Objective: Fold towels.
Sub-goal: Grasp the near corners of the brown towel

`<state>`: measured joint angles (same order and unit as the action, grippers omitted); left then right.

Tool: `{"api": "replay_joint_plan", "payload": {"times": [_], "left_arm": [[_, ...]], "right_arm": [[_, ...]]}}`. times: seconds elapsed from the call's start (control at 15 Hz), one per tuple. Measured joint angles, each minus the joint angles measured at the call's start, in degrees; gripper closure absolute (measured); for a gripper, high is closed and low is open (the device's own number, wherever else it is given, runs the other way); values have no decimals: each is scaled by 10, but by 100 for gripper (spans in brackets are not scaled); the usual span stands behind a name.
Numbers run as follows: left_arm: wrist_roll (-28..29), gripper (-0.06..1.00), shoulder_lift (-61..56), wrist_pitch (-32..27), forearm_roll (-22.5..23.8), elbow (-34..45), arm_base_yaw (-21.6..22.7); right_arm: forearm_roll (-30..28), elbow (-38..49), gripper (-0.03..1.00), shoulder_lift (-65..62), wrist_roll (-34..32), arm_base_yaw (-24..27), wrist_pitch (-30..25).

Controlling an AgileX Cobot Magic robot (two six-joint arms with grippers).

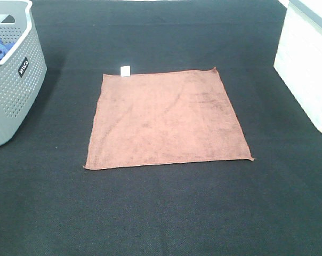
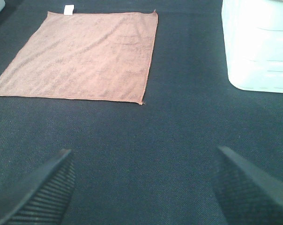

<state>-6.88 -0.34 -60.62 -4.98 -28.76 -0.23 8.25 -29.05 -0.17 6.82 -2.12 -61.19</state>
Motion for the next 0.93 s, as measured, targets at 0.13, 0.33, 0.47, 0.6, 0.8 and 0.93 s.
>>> {"api": "replay_joint_plan", "payload": {"times": [0.13, 0.33, 0.47, 0.6, 0.8, 0.93], "left_arm": [[0, 24, 0, 0, 0, 0, 0], [0, 24, 0, 0, 0, 0, 0], [0, 24, 0, 0, 0, 0, 0], [0, 24, 0, 0, 0, 0, 0], [0, 24, 0, 0, 0, 0, 0], [0, 24, 0, 0, 0, 0, 0]], "right_arm": [[0, 0, 21, 0, 0, 0, 0], [0, 0, 21, 0, 0, 0, 0], [0, 0, 21, 0, 0, 0, 0], [0, 0, 21, 0, 0, 0, 0], [0, 0, 21, 0, 0, 0, 0], [0, 0, 21, 0, 0, 0, 0]]}}
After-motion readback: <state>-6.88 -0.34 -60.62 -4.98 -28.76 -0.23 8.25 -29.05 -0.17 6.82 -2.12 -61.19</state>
